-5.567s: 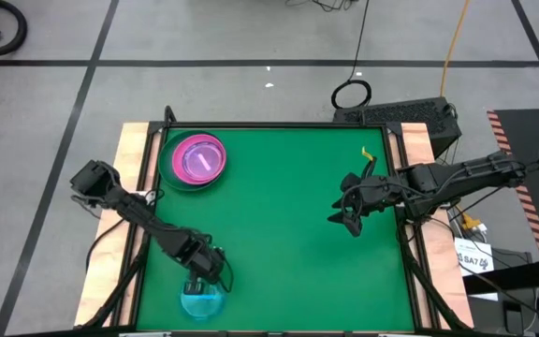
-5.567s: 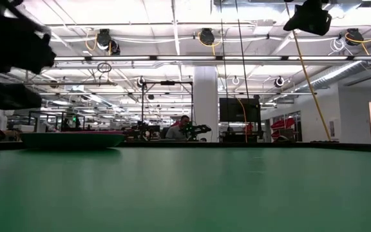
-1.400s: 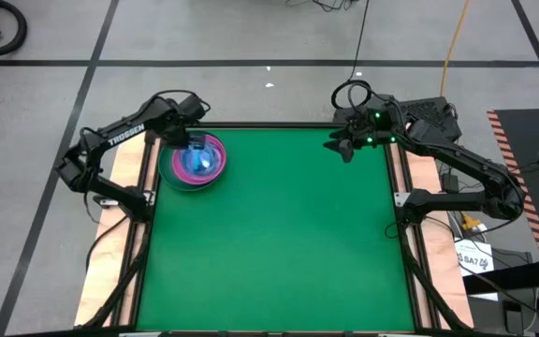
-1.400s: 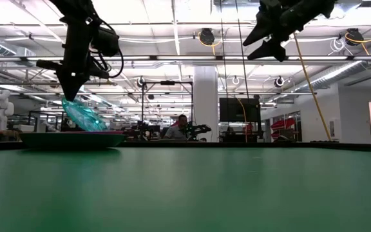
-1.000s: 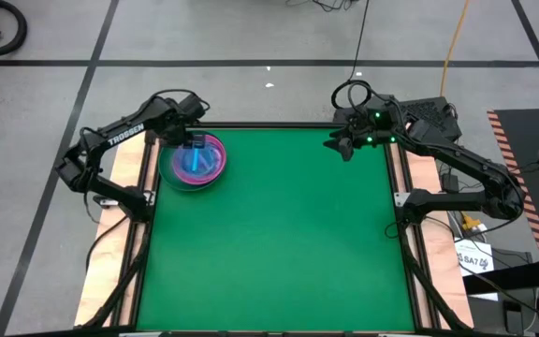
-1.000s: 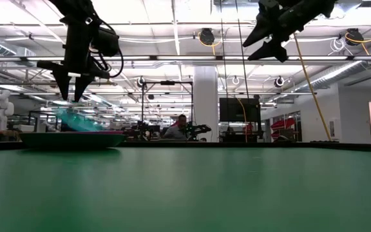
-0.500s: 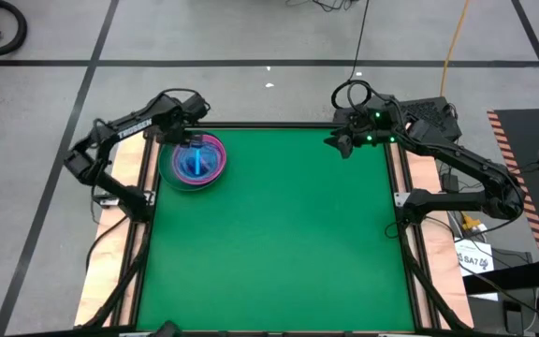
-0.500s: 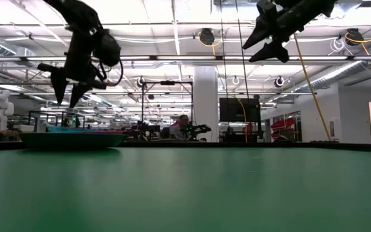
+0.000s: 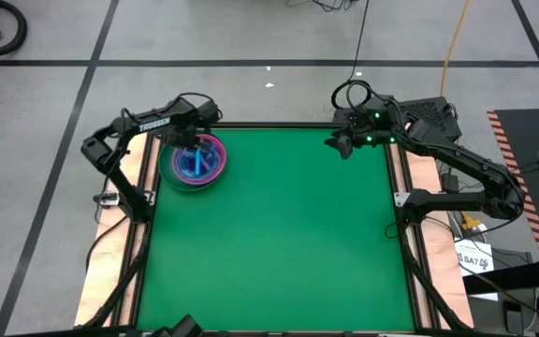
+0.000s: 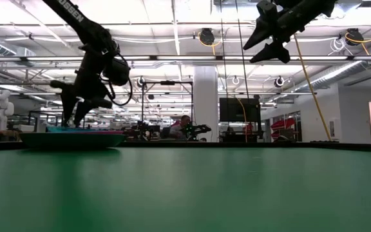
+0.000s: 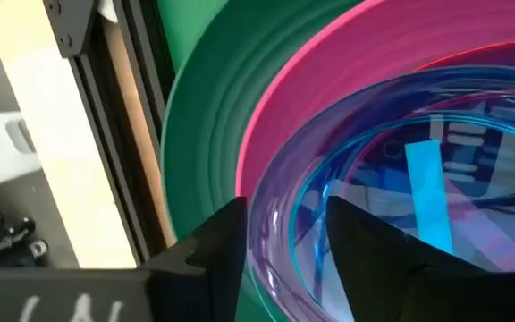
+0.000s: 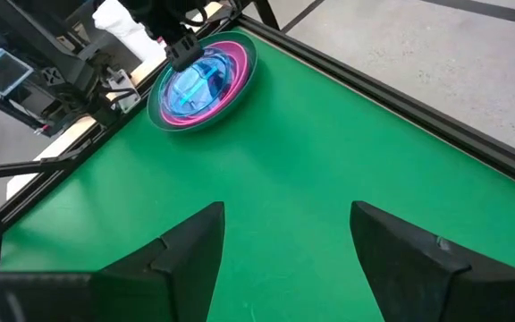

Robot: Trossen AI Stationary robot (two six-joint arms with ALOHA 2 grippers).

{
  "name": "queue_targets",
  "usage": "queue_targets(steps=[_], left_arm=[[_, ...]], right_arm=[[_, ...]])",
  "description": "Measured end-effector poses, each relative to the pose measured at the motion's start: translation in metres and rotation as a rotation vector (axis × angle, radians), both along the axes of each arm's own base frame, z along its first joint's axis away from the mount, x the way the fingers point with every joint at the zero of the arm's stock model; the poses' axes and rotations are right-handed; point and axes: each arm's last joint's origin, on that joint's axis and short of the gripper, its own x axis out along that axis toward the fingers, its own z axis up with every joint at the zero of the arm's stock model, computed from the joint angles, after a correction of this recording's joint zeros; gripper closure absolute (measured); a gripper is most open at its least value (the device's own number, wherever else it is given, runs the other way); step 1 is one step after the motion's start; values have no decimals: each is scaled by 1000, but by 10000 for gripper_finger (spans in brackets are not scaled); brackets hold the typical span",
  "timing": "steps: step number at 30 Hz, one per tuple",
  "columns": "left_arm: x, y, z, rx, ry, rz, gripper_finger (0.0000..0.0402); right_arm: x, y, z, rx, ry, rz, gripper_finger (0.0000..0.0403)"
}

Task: Stack plastic plates
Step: Stack the blue plate on top of the light pink plate

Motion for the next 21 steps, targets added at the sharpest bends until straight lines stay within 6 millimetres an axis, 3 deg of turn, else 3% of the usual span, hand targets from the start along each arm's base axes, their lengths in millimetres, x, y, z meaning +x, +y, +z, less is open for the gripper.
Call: queue_targets(steps=[14,21], left_arm=[[28,-14,-2,42,-105,-55,300],[49,-17,-27,9,-98,-97,322]], right_arm=[[-1,-1,0,-12,14,-51,167],[-1,-1,0,-15,14,-49,167]])
